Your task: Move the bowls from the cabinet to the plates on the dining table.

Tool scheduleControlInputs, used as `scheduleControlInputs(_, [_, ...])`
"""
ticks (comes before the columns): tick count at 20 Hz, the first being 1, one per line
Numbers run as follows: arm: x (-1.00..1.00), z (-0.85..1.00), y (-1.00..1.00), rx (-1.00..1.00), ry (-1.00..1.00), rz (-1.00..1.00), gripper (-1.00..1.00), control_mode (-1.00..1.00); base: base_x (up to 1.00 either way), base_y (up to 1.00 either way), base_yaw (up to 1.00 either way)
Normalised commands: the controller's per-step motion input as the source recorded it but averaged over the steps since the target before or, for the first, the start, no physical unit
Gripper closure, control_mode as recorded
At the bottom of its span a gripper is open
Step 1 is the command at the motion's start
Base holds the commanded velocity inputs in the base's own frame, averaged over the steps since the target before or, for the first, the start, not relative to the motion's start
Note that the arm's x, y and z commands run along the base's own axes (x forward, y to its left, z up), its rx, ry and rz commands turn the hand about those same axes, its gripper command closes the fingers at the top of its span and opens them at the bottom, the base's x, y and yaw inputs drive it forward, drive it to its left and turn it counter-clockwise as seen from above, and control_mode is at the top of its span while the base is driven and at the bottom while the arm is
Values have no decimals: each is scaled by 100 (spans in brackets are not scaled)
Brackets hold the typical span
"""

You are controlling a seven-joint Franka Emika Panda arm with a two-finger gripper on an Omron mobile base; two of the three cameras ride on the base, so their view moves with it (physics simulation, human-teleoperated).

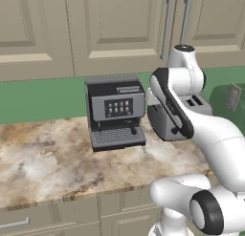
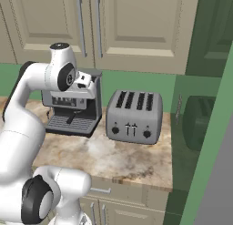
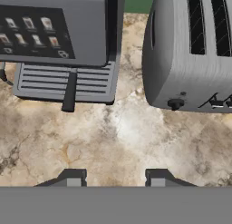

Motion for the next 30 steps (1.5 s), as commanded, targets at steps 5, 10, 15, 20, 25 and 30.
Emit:
scheduleControlInputs(5, [0, 0, 0, 0, 0, 0, -100, -100, 0, 0, 0])
scheduleControlInputs(10, [-9, 8, 0, 0, -3, 0, -100, -100, 0, 0, 0])
scheduleControlInputs(15, [-21, 29, -7, 0, -9, 0, -100, -100, 0, 0, 0])
scheduleControlInputs(20, [-13, 34, -28, 0, -10, 0, -100, -100, 0, 0, 0])
scheduleControlInputs(25, [-8, 38, -40, 0, -12, 0, -100, -100, 0, 0, 0])
scheduleControlInputs(30, [0, 48, -37, 0, -13, 0, -100, -100, 0, 0, 0])
